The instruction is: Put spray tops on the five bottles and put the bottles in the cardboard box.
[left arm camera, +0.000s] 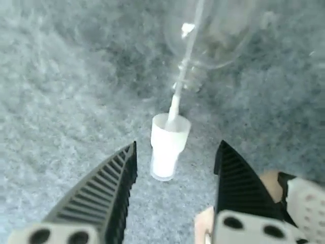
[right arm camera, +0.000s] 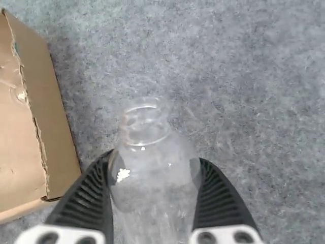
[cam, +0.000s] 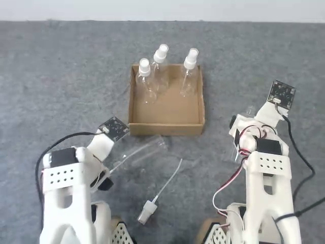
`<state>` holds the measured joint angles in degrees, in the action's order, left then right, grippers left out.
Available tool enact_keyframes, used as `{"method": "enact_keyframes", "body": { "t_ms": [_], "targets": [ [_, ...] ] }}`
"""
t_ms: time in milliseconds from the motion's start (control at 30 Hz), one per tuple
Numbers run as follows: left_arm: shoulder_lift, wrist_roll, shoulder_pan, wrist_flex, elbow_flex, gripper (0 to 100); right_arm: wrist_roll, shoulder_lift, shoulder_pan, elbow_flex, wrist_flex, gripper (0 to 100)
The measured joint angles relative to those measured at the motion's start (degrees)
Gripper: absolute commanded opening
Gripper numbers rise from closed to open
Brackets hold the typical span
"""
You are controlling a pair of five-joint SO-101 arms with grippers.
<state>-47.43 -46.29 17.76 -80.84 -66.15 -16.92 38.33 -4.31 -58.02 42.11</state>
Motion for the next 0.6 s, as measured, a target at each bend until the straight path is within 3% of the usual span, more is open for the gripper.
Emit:
{"method": "enact_keyframes", "body": {
  "t_ms": [167, 600],
  "targets": [
    [0.0, -1.41, 2.9, 2.02, -2.37, 23, 0.26, 0.0, 0.0, -1.05, -0.26, 0.6],
    [0.0, -3.08, 14.95, 20.4, -7.82, 23, 2.37, 0.0, 0.0, -5.19, -6.42, 0.6]
  ]
}}
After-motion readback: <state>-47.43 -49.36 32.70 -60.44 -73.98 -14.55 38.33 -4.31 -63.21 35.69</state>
